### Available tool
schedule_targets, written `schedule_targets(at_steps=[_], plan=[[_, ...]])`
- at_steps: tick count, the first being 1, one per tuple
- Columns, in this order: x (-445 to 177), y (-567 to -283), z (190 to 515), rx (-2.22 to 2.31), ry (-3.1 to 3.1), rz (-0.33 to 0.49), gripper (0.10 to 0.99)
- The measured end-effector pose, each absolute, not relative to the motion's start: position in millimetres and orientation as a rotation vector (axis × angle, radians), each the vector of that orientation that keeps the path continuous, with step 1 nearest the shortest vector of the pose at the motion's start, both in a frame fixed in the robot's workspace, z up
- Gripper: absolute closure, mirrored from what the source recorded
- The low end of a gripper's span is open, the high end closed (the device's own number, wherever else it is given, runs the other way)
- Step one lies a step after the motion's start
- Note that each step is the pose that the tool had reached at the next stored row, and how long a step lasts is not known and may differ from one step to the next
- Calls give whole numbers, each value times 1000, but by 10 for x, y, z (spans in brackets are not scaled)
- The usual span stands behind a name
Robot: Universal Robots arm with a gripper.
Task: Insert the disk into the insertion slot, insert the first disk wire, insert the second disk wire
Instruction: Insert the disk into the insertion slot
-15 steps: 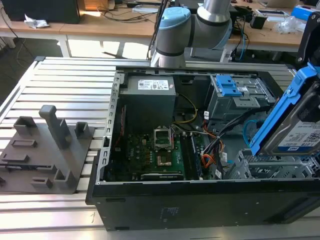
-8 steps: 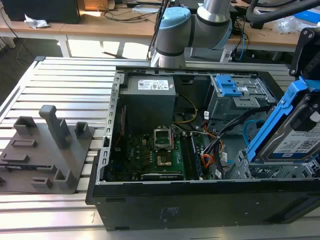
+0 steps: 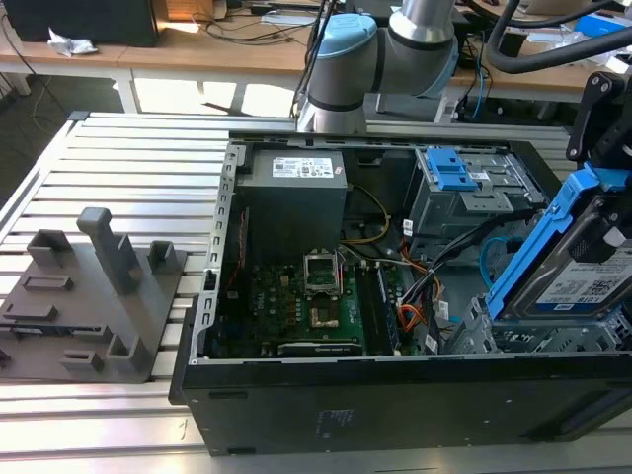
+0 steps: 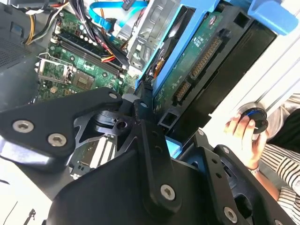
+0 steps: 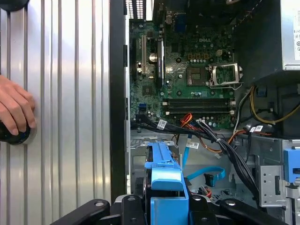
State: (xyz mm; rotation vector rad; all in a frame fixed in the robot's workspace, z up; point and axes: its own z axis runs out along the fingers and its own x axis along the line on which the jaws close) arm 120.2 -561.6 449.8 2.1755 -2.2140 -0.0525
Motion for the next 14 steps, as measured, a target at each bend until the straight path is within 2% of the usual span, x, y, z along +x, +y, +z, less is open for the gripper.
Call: schedule_targets(at_steps=[14], plan=[[1298, -5450, 4283, 2175, -2213, -53, 722]])
